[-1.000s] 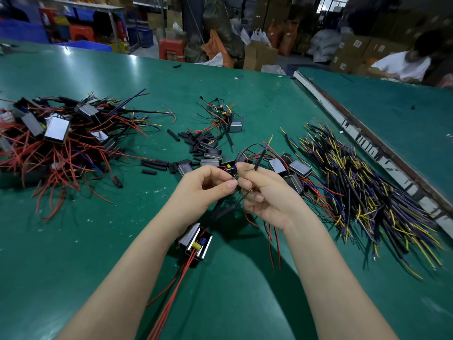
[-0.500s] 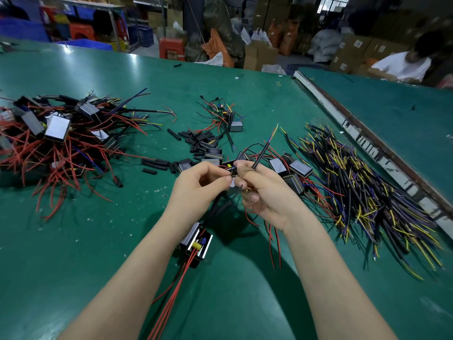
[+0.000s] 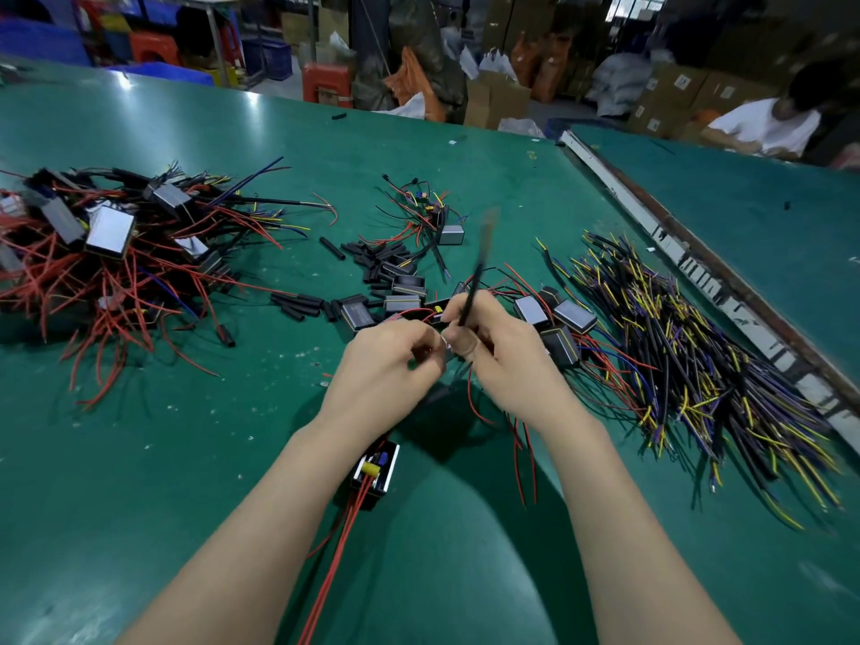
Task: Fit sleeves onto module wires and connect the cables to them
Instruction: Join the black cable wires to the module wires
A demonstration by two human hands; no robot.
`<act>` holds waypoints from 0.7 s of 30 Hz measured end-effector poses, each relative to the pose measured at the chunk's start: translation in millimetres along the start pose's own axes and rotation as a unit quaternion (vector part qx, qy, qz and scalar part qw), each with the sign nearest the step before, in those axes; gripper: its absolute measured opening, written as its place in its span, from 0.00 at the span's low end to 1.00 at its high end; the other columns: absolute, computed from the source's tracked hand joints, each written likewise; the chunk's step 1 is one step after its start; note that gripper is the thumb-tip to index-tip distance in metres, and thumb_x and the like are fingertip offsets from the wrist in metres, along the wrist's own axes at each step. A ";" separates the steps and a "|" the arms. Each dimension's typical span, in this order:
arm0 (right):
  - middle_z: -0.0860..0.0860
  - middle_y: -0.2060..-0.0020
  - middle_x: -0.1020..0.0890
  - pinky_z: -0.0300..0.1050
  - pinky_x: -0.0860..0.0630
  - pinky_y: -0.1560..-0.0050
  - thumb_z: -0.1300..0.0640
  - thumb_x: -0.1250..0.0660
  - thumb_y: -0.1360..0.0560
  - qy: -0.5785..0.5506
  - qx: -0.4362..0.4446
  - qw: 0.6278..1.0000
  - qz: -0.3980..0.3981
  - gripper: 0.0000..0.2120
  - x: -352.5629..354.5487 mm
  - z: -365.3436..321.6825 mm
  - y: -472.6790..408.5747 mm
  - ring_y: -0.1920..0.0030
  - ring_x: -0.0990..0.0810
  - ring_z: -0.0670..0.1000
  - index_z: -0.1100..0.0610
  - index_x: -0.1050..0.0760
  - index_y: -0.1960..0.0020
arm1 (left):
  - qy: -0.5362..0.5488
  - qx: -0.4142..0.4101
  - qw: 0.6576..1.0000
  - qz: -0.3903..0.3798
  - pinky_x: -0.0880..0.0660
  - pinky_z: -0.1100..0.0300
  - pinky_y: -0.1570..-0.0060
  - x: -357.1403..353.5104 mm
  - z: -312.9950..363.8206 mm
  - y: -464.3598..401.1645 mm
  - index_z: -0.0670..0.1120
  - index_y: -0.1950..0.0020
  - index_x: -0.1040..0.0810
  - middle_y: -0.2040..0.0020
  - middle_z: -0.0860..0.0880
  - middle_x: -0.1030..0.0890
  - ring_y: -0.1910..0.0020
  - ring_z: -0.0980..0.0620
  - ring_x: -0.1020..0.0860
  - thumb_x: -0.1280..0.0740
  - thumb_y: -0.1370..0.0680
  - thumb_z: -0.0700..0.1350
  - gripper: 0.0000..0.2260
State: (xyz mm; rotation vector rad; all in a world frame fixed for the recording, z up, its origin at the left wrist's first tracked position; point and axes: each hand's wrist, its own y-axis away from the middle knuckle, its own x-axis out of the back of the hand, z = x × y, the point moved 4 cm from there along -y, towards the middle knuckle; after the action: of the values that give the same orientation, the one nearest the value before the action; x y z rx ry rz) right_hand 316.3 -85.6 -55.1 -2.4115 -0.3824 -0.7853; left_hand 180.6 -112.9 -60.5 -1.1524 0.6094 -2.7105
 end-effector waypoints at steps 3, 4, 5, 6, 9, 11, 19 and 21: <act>0.40 0.52 0.19 0.38 0.26 0.47 0.65 0.33 0.25 0.070 0.053 0.996 0.030 0.13 4.7 0.9 -1.1 0.53 0.21 0.43 0.55 0.21 0.43 | -0.056 -0.019 0.997 -0.058 0.26 0.54 0.53 -2.7 0.8 -0.6 0.47 0.52 0.19 0.55 0.49 0.18 0.52 0.46 0.23 0.34 0.25 0.45 0.07; 0.44 0.52 0.19 0.37 0.26 0.47 0.68 0.31 0.26 0.077 0.061 0.994 0.038 0.13 4.9 0.8 -1.1 0.53 0.22 0.43 0.57 0.20 0.44 | -0.045 -0.040 0.996 -0.067 0.27 0.55 0.53 -2.1 2.2 -0.1 0.46 0.52 0.18 0.56 0.49 0.18 0.53 0.47 0.24 0.34 0.25 0.44 0.06; 0.43 0.54 0.20 0.35 0.28 0.48 0.68 0.30 0.27 0.067 0.063 0.995 0.043 0.12 4.9 1.0 -1.1 0.54 0.23 0.42 0.57 0.19 0.46 | -0.021 -0.060 0.995 -0.073 0.28 0.58 0.54 -0.4 4.2 0.5 0.46 0.54 0.18 0.58 0.49 0.19 0.55 0.48 0.24 0.33 0.26 0.42 0.05; 0.42 0.56 0.21 0.35 0.28 0.49 0.68 0.30 0.27 0.033 0.051 0.997 0.040 0.11 5.2 1.5 -1.4 0.54 0.24 0.42 0.55 0.19 0.48 | 0.013 -0.071 0.994 -0.081 0.30 0.64 0.56 1.5 5.3 0.9 0.45 0.56 0.19 0.61 0.51 0.20 0.57 0.51 0.26 0.33 0.26 0.40 0.03; 0.42 0.61 0.20 0.44 0.26 0.50 0.61 0.31 0.26 -0.133 -0.038 0.990 0.013 0.09 8.7 4.1 -2.9 0.56 0.22 0.46 0.47 0.23 0.52 | 0.120 -0.058 0.984 -0.119 0.36 0.73 0.61 3.9 5.2 0.5 0.49 0.59 0.21 0.66 0.58 0.26 0.64 0.63 0.28 0.32 0.25 0.38 0.07; 0.43 0.64 0.19 0.37 0.27 0.55 0.57 0.31 0.25 -0.197 -0.071 0.978 0.021 0.04 11.7 4.8 -3.0 0.61 0.22 0.42 0.49 0.24 0.52 | 0.186 -0.034 0.975 -0.118 0.35 0.72 0.64 3.4 5.9 1.1 0.53 0.60 0.24 0.67 0.59 0.25 0.68 0.66 0.29 0.32 0.23 0.39 0.10; 0.49 0.67 0.21 0.29 0.33 0.69 0.60 0.35 0.22 -0.267 -0.149 0.948 0.090 0.04 -9.2 3.9 -3.9 0.73 0.27 0.38 0.54 0.28 0.54 | 0.278 0.068 0.957 0.047 0.29 0.65 0.62 4.6 -6.7 1.0 0.54 0.59 0.22 0.67 0.58 0.21 0.68 0.60 0.27 0.32 0.24 0.40 0.09; 0.52 0.65 0.21 0.30 0.31 0.64 0.62 0.36 0.22 -0.272 -0.147 0.947 0.089 0.03 -14.6 1.8 -4.6 0.70 0.26 0.39 0.56 0.29 0.53 | 0.261 0.078 0.958 0.085 0.31 0.71 0.65 7.2 -6.7 1.2 0.55 0.60 0.23 0.68 0.60 0.21 0.69 0.64 0.27 0.31 0.24 0.40 0.10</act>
State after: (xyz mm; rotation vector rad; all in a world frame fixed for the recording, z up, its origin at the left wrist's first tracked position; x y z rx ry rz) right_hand 303.6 -82.2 -63.3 -2.8791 -0.2597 -0.0820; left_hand 170.7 -114.0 -60.4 -0.3183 0.5072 -2.8434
